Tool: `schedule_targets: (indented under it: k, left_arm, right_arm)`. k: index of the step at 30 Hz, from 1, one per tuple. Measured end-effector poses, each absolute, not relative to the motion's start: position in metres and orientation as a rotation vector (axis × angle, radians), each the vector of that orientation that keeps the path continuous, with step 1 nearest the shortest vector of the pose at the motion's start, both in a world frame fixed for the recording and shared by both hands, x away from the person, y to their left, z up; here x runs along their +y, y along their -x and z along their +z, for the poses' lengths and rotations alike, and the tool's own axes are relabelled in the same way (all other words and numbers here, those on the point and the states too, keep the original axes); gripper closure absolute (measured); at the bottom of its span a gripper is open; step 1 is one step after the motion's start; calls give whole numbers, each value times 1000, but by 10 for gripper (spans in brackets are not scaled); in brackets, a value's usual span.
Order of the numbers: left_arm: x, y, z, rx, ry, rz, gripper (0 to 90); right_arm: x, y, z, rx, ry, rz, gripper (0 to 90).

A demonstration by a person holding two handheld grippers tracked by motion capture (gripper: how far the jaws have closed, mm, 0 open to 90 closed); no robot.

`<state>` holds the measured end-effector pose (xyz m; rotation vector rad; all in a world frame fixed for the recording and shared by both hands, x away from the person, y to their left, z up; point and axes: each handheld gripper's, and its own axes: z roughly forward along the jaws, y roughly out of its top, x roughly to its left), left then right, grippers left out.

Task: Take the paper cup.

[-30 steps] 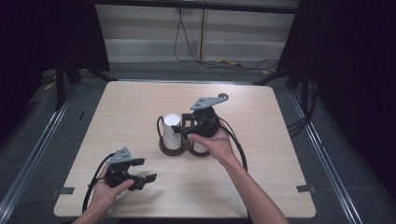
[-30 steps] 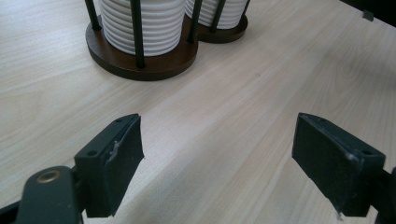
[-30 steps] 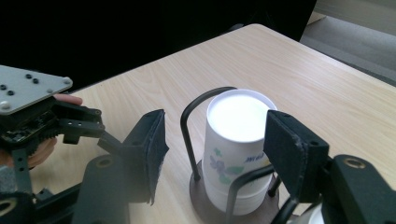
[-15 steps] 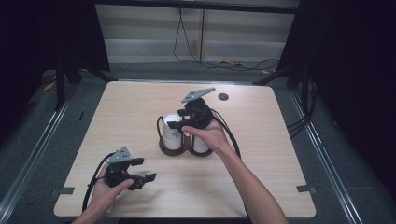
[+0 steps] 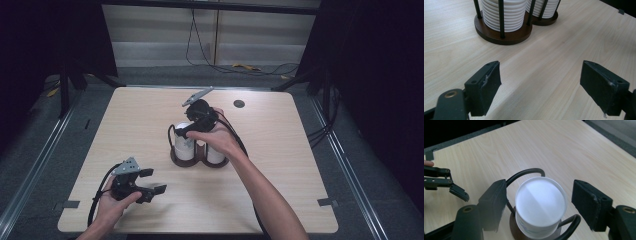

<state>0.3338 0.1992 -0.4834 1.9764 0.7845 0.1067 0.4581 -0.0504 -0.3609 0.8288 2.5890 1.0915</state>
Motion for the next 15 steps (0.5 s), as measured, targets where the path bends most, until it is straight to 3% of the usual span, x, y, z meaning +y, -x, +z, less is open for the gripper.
schedule_targets:
  k: [15]
  left_arm:
    - [200,-333,-483,782,-1967,103,167]
  right_arm:
    - [-37,-468,-372,2714,-841,901,276]
